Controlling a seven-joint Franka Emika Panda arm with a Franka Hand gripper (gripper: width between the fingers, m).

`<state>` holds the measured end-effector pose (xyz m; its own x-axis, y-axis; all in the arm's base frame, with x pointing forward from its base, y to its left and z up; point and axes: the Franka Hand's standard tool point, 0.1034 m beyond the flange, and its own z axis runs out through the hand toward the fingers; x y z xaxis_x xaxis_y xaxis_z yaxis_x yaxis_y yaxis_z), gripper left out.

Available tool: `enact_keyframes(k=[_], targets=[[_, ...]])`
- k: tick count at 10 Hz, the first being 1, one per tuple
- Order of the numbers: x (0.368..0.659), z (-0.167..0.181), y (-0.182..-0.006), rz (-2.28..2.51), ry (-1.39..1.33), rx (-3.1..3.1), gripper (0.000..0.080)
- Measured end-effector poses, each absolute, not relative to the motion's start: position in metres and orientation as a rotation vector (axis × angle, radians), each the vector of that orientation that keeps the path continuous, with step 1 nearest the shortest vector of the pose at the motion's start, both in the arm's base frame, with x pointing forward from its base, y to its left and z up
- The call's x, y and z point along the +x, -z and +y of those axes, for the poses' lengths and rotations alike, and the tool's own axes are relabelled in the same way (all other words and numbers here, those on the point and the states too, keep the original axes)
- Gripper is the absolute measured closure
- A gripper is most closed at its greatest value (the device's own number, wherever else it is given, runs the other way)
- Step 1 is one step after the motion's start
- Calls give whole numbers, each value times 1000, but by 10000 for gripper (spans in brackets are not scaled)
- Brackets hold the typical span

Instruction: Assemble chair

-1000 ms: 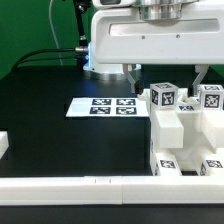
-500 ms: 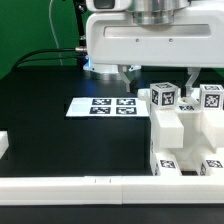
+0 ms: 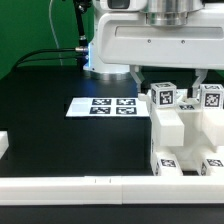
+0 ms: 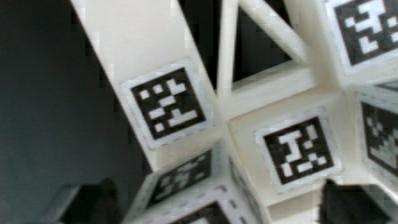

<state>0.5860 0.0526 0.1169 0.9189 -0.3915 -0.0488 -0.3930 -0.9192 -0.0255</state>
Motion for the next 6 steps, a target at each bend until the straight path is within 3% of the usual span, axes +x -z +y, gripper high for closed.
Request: enact_keyframes(k=[1,2,6], targets=[[586,53,-117,671,-68,-3033,424],[586,53,-117,758,-69,-3014,517],[589,53,-117,1156,-74,-2894,517]])
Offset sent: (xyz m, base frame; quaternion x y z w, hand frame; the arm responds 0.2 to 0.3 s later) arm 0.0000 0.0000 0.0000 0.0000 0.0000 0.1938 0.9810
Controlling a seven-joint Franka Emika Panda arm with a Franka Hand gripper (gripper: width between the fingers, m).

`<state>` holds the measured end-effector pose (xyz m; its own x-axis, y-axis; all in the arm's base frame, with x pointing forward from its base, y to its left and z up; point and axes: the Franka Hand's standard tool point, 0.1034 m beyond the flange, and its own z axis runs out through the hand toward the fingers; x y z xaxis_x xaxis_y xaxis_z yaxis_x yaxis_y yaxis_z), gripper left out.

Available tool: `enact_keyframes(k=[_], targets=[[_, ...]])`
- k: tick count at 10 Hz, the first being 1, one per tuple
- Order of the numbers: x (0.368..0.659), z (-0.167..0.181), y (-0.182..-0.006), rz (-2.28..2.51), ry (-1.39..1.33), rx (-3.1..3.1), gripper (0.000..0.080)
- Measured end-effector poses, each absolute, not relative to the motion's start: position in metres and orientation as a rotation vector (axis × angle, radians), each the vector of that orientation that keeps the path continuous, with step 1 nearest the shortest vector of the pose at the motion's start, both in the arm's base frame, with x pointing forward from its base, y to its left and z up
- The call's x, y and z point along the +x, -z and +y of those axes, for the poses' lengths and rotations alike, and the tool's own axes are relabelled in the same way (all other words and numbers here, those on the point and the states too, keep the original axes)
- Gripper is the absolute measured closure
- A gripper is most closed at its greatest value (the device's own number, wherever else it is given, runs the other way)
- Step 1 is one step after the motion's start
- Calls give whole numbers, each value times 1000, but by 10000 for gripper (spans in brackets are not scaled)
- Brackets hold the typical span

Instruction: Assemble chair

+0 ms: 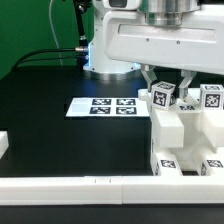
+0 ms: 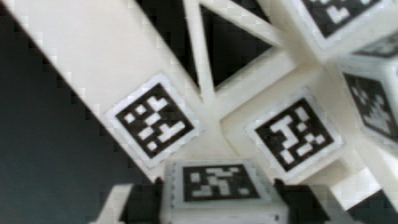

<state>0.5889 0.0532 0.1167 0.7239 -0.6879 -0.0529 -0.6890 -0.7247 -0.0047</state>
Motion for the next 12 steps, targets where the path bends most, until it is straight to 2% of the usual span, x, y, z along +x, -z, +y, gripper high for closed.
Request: enact_keyframes(k=[5,8,9,10,11,12], targets=[[593,54,-116,2048,-69,-2295,515],[593,52,-116,2004,-50,-2314,515],[594,50,-116,1857,-34,-2430,353],[595,50,-117,1681,-11,-2554,226],[597,49,-116,1461,37,-2680,226],[596,49,-114,1314,58,-2758,165]])
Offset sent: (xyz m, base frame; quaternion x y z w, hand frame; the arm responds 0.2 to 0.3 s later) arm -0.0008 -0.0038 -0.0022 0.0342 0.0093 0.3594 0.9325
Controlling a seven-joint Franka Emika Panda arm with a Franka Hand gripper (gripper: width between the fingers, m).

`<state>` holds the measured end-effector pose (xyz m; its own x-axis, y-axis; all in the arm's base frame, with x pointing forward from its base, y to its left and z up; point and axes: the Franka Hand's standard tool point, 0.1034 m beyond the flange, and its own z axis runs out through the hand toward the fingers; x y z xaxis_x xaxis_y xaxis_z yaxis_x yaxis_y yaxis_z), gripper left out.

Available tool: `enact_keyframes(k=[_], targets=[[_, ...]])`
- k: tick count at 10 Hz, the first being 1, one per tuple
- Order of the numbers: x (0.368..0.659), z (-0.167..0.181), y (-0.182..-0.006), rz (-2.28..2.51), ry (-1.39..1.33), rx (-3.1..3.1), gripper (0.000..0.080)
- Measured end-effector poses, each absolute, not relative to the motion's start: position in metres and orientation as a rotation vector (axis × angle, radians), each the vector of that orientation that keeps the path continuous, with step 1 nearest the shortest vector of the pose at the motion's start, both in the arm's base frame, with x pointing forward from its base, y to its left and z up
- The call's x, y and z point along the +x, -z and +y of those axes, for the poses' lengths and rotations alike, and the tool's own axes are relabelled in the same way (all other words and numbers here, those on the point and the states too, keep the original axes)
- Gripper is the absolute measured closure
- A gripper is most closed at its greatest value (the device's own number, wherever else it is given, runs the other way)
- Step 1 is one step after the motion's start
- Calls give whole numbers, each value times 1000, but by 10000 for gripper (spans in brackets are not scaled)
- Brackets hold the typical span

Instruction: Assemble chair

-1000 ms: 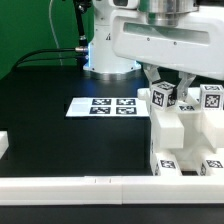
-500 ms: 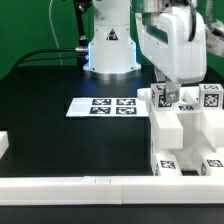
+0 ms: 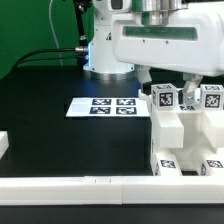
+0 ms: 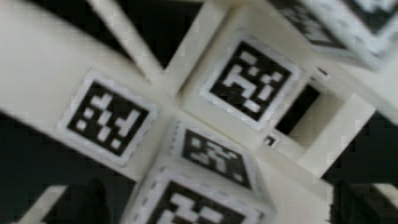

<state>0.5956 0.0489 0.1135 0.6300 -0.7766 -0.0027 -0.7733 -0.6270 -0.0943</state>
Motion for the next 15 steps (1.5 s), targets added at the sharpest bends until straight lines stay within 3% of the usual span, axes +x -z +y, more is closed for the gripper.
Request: enact_keyframes(k=[8,10,12,15], targets=[[595,44,-116,517,86,-3047,160],[595,44,-116,569,84,-3037,473],[595,43,-115,801,79,-2980,516],[599,40,-115,1149,71,-2861,516]])
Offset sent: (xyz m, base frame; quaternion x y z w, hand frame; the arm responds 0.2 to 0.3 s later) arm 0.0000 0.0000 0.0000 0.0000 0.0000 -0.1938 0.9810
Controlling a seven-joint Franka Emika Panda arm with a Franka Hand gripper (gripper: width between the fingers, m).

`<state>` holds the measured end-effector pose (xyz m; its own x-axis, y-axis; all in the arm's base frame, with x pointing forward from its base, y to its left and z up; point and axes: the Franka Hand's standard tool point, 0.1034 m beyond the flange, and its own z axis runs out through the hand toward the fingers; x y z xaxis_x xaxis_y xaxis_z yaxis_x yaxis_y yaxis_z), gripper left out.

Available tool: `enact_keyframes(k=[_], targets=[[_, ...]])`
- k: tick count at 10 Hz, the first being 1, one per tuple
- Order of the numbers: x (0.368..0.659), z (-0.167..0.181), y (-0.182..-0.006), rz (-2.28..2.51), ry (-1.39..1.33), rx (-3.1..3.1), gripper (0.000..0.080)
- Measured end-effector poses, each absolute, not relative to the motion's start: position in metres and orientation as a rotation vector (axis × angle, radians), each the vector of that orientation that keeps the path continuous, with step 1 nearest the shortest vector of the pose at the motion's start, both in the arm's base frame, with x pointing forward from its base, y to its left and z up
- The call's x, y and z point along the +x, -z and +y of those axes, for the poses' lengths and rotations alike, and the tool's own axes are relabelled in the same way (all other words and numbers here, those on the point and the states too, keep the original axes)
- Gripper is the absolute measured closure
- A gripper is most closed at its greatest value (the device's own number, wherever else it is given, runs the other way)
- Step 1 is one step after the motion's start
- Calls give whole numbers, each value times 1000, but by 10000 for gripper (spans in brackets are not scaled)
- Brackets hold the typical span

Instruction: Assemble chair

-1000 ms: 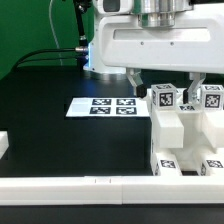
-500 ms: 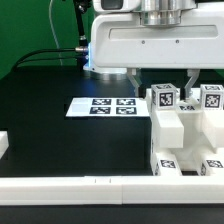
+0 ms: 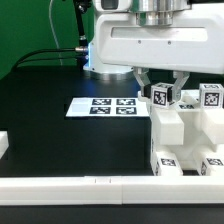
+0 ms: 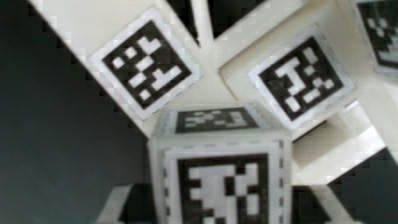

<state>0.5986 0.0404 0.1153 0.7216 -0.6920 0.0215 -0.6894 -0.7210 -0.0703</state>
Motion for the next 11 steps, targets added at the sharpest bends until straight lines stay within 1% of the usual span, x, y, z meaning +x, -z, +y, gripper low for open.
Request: enact_keyframes(k=[5,7,8,9,10,11], targets=[[594,35,-113,2092,-23,-2222,515],[592,35,-113,2168,-25,-2140,515],[592,35,-112,2162,-25,-2147,423],[592,36,-112,2128,-20,-2188,423],[591,43,-112,1965,4,-2361,250],[590,49,-112,1855,10,-2453,250]])
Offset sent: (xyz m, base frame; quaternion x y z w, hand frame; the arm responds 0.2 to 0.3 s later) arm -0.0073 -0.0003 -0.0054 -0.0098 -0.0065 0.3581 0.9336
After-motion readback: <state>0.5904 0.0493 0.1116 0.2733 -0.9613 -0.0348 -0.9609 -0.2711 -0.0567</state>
